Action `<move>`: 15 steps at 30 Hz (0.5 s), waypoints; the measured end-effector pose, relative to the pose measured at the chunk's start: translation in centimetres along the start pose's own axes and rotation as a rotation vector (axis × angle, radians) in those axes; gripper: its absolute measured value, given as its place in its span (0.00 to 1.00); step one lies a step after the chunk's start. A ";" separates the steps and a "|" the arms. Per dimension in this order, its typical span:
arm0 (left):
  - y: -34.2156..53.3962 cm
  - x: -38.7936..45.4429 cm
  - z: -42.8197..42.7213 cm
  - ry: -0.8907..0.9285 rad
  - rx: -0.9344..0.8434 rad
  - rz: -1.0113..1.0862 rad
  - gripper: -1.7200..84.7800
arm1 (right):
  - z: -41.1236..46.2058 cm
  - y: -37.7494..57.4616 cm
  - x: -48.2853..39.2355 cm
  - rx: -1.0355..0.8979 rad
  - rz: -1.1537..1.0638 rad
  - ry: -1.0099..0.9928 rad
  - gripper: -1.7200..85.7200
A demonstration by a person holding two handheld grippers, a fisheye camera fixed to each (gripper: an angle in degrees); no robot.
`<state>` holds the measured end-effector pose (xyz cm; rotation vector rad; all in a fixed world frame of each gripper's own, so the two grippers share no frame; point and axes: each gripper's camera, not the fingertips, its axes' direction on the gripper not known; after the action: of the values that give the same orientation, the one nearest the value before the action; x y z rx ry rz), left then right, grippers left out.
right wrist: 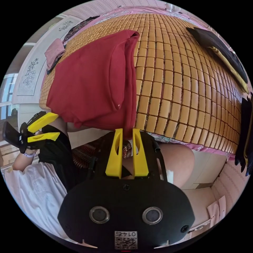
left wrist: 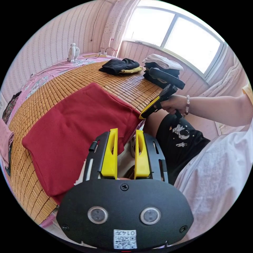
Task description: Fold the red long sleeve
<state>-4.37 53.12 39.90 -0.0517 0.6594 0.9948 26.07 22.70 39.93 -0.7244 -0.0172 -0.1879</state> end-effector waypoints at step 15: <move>-2.2 4.7 1.7 -0.151 -0.050 0.154 0.07 | -4.5 10.7 5.5 0.391 -0.147 -0.515 0.07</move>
<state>-0.09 56.02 38.21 0.0311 0.5061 1.1520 33.14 26.64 30.03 -0.3643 -0.5847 -0.1283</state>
